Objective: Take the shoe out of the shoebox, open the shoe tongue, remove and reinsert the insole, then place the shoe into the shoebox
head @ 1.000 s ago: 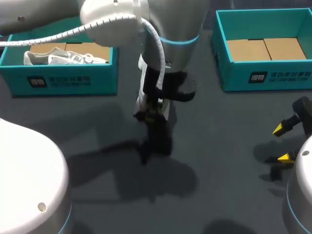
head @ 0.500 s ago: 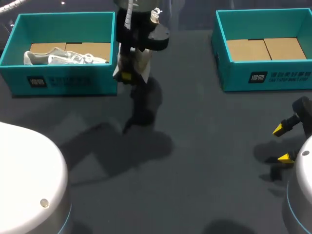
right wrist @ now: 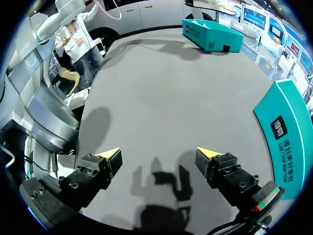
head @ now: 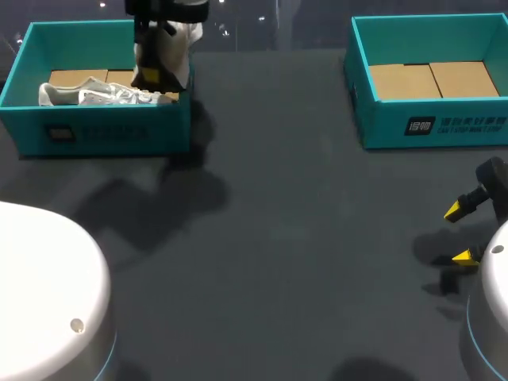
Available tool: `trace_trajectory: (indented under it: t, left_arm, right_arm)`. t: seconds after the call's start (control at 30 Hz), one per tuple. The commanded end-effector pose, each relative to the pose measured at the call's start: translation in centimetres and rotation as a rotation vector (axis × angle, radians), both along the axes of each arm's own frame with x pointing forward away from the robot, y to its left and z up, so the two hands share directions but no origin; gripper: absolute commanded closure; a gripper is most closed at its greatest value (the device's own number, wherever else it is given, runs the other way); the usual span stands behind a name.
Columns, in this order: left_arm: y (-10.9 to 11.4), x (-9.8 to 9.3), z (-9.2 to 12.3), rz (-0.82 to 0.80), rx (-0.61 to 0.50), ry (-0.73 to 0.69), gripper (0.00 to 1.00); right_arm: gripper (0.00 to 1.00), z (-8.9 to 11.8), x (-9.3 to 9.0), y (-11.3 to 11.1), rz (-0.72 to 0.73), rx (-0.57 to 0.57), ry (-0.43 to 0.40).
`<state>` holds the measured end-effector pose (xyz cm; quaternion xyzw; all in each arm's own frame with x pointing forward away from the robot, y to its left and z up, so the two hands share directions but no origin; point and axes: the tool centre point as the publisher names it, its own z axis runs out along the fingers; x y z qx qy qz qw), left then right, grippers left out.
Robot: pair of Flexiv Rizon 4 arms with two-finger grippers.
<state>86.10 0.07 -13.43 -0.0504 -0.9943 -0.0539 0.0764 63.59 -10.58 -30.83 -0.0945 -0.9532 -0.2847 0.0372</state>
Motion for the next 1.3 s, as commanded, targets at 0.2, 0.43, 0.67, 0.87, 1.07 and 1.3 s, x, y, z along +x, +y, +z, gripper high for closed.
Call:
trace_trajectory:
  t: [0.2,0.43,0.67,0.87,1.07,1.3]
  left_arm:
    - [1.3,0.1,0.3,0.002,-0.033,0.000,1.00]
    - [1.4,0.6,0.3,-0.030,-0.031,0.011,1.00]
    - [5.1,5.2,1.3,-0.006,-0.035,-0.012,1.00]
    - [9.7,9.9,2.0,0.031,-0.035,-0.005,1.00]
    - [14.9,13.7,2.2,0.062,0.009,-0.019,1.00]
    - [16.5,15.3,2.0,0.057,0.019,-0.032,1.00]
  right_arm:
    - [0.00,0.0,-0.2,0.0,-0.001,-0.002,-0.002]
    - [0.00,0.0,-0.2,0.0,-0.001,-0.002,-0.002]
    - [0.00,0.0,-0.2,0.0,-0.001,-0.002,-0.002]
    - [0.00,0.0,-0.2,0.0,-0.001,-0.002,-0.002]
    - [0.00,0.0,-0.2,0.0,-0.001,-0.002,-0.002]
    - [0.00,0.0,-0.2,0.0,-0.001,-0.002,-0.002]
